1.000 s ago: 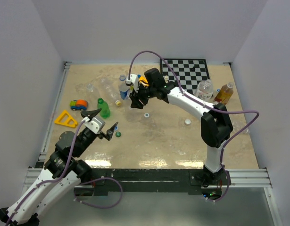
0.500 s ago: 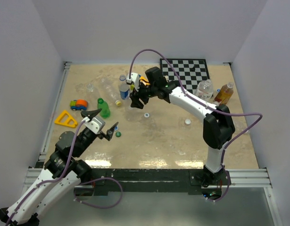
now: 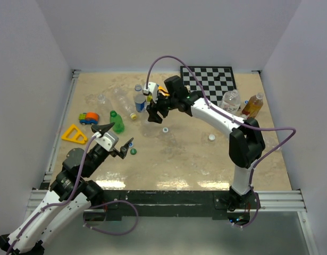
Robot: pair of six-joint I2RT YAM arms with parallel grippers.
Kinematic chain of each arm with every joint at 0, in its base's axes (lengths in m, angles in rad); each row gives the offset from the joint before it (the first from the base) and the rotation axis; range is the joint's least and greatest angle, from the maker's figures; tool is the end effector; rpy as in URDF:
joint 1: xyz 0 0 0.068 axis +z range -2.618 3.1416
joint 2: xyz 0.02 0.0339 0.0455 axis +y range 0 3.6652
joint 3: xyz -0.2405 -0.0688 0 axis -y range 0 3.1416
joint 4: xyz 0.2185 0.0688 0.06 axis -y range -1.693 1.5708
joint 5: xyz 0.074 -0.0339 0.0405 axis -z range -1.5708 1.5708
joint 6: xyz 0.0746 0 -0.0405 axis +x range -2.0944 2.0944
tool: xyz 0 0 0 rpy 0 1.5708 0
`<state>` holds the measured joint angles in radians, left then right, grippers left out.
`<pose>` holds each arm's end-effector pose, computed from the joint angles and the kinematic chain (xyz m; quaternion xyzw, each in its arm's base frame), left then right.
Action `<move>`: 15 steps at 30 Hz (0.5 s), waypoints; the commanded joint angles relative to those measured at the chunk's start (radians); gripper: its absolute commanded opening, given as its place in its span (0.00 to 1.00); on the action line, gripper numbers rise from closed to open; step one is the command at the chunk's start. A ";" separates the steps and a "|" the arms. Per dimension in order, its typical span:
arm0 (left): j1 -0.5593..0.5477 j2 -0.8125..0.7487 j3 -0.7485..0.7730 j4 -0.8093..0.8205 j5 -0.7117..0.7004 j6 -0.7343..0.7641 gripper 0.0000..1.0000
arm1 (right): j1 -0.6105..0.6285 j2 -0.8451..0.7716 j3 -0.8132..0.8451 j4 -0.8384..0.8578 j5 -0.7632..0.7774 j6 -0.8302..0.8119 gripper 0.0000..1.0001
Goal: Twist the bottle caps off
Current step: Reset both arms
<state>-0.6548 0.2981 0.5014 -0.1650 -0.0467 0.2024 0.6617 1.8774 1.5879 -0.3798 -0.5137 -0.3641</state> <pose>0.1135 -0.0827 0.2927 0.2728 0.6375 -0.1458 0.7056 0.3152 0.2920 0.2517 -0.5236 0.7043 0.2886 0.3828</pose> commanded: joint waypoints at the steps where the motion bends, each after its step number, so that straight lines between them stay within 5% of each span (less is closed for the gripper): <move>1: 0.004 0.003 0.002 0.032 0.008 0.011 0.97 | -0.014 -0.072 -0.011 0.025 0.007 -0.001 0.72; 15: 0.007 0.010 0.005 0.032 0.008 0.008 0.97 | -0.027 -0.090 -0.016 0.025 0.007 0.004 0.73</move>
<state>-0.6548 0.3019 0.5014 -0.1650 -0.0414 0.2028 0.6415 1.8576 1.5776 -0.3790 -0.5137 -0.3641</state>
